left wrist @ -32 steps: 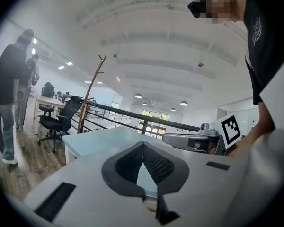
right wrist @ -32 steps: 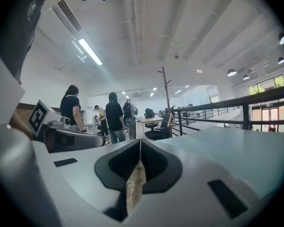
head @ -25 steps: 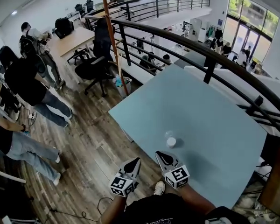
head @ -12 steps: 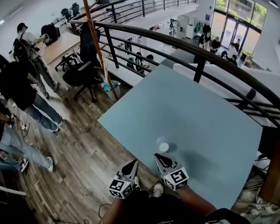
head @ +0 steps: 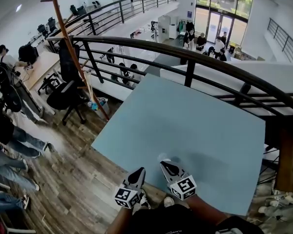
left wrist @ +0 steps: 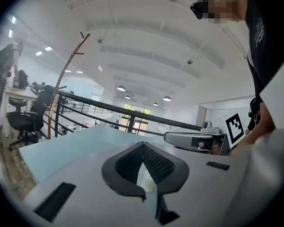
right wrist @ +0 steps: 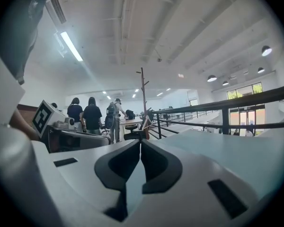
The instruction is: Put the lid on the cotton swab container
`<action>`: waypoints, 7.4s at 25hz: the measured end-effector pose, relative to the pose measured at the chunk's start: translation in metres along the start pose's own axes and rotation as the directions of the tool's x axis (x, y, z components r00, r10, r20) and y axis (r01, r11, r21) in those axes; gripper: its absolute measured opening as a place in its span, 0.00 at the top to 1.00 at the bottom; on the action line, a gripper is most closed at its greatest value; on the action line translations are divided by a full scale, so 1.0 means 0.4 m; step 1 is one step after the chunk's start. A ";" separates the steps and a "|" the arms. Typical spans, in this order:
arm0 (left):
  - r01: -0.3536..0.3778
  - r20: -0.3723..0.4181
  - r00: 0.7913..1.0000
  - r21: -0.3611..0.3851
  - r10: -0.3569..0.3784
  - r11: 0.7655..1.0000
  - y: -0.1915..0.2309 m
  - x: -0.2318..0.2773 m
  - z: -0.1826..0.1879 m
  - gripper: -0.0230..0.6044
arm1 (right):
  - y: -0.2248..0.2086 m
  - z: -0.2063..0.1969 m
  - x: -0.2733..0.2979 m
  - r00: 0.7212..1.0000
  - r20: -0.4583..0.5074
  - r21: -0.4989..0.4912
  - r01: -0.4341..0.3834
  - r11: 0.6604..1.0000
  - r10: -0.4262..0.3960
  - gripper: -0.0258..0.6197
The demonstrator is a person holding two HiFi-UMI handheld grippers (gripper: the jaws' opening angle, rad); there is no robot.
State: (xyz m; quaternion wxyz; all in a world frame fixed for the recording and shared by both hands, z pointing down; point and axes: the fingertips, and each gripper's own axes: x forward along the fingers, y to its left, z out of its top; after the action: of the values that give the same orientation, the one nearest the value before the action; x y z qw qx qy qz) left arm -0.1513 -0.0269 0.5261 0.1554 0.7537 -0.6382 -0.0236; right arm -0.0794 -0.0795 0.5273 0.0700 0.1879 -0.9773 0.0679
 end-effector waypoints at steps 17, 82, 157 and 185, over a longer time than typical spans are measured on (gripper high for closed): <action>0.263 -0.035 0.965 0.045 -0.262 0.964 0.121 0.097 0.075 0.95 | -0.047 0.047 0.085 0.954 0.037 0.008 0.298 0.955 -0.298 0.93; 0.366 -0.277 0.897 0.034 -0.343 0.930 0.072 0.314 -0.234 0.95 | -0.174 -0.379 -0.013 0.905 -0.250 0.025 0.361 0.932 -0.344 0.64; 0.572 -0.434 0.752 0.054 -0.496 0.819 -0.101 0.368 -0.327 0.95 | -0.210 -0.475 0.077 0.887 -0.326 -0.006 0.345 0.939 -0.328 0.58; 0.570 -0.497 0.762 0.213 -0.415 0.793 -0.109 0.368 -0.353 0.95 | -0.215 -0.472 0.078 0.886 -0.327 0.001 0.347 0.938 -0.328 0.58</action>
State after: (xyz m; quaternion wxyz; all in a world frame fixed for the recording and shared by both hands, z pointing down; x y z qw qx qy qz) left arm -0.0494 -0.1346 0.6728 0.1414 0.8980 -0.3571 0.2148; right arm -0.0549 -0.1397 0.7266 0.2336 0.3435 -0.9026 0.1132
